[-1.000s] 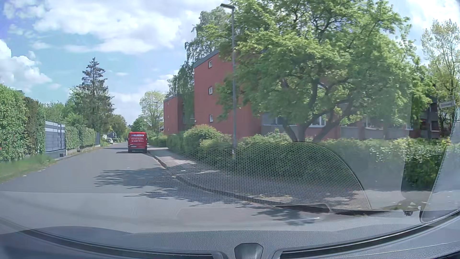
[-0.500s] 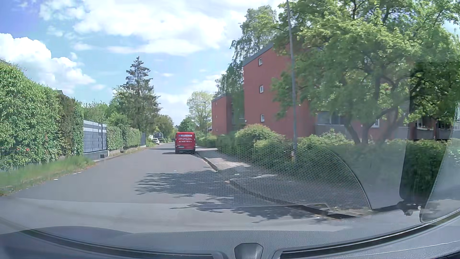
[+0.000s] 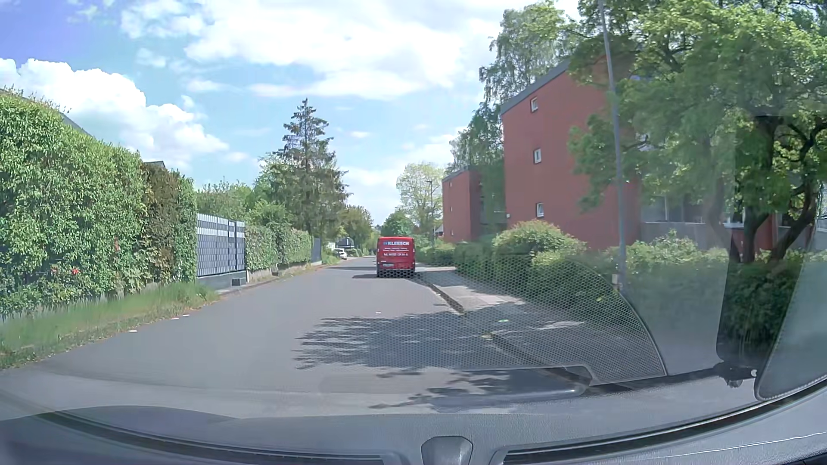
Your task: Follow the waypoints while adhering to traffic rules and regulations
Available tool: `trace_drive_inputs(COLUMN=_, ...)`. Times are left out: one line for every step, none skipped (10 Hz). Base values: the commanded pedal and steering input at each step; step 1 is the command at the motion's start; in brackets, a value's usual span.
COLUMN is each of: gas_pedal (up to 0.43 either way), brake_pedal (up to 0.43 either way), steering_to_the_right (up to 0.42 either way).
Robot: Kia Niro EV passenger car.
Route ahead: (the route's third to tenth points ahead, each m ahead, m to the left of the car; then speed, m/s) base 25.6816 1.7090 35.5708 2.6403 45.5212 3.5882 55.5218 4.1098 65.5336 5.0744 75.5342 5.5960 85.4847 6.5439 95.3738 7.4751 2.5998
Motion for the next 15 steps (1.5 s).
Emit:
trace_drive_inputs(gas_pedal=0.008, brake_pedal=0.000, steering_to_the_right=-0.218)
trace_drive_inputs(gas_pedal=0.008, brake_pedal=0.000, steering_to_the_right=-0.165)
trace_drive_inputs(gas_pedal=0.000, brake_pedal=0.000, steering_to_the_right=-0.126)
trace_drive_inputs(gas_pedal=0.000, brake_pedal=0.000, steering_to_the_right=-0.089)
trace_drive_inputs(gas_pedal=0.000, brake_pedal=0.000, steering_to_the_right=-0.049)
trace_drive_inputs(gas_pedal=0.000, brake_pedal=0.000, steering_to_the_right=-0.025)
trace_drive_inputs(gas_pedal=0.000, brake_pedal=0.000, steering_to_the_right=-0.023)
trace_drive_inputs(gas_pedal=0.000, brake_pedal=0.000, steering_to_the_right=-0.020)
trace_drive_inputs(gas_pedal=0.000, brake_pedal=0.000, steering_to_the_right=-0.016)
trace_drive_inputs(gas_pedal=0.000, brake_pedal=0.000, steering_to_the_right=-0.015)
trace_drive_inputs(gas_pedal=0.000, brake_pedal=0.000, steering_to_the_right=-0.016)
trace_drive_inputs(gas_pedal=0.000, brake_pedal=0.000, steering_to_the_right=-0.018)
trace_drive_inputs(gas_pedal=0.008, brake_pedal=0.000, steering_to_the_right=-0.018)
trace_drive_inputs(gas_pedal=0.008, brake_pedal=0.000, steering_to_the_right=-0.018)
trace_drive_inputs(gas_pedal=0.008, brake_pedal=0.000, steering_to_the_right=-0.018)
